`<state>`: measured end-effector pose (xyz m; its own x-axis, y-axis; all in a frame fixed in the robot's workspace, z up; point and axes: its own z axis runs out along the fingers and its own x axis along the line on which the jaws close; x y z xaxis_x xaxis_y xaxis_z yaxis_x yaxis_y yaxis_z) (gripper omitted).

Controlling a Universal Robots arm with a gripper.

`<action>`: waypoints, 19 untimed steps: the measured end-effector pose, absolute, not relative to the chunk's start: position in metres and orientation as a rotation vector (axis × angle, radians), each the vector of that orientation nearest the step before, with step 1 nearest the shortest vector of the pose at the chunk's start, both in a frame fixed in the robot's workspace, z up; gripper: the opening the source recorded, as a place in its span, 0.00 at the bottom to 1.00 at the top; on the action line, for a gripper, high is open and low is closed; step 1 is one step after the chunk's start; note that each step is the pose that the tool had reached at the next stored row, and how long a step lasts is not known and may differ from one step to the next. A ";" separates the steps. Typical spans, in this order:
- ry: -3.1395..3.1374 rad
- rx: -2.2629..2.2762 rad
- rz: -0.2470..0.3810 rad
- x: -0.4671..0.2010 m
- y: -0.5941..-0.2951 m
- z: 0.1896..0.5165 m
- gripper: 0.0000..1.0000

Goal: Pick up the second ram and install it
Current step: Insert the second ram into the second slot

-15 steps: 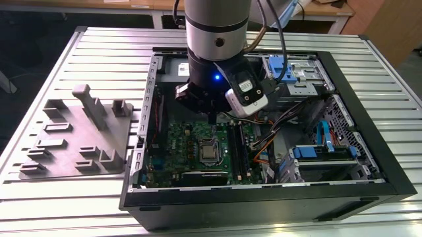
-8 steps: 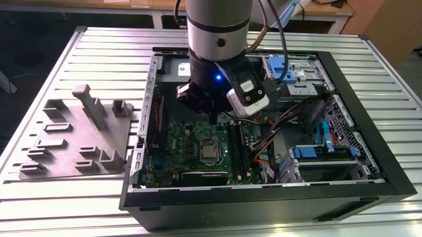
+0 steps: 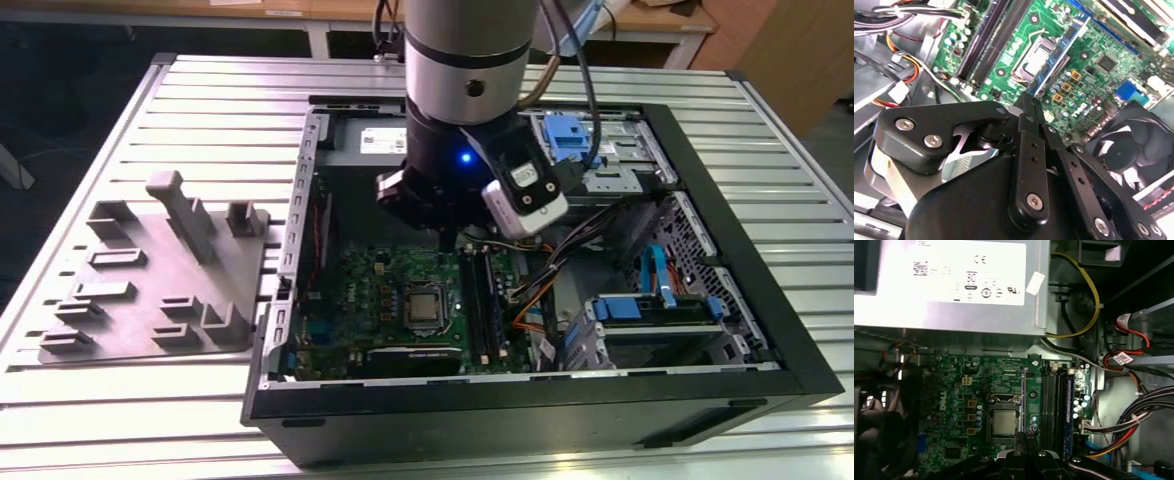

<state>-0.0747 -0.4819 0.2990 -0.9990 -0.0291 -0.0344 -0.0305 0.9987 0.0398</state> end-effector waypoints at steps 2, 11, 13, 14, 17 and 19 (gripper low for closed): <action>3.107 -0.048 0.063 -0.071 -0.482 0.299 0.11; 3.107 -0.051 0.063 -0.052 -0.482 0.296 0.11; 3.107 -0.051 0.062 -0.050 -0.482 0.296 0.11; 3.107 -0.051 0.063 -0.050 -0.482 0.296 0.11; 3.107 -0.050 0.063 -0.049 -0.482 0.292 0.11; 3.107 -0.051 0.063 -0.049 -0.482 0.288 0.11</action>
<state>-0.0488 -0.4819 0.2882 -0.9989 -0.0318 -0.0343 -0.0332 0.9987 0.0397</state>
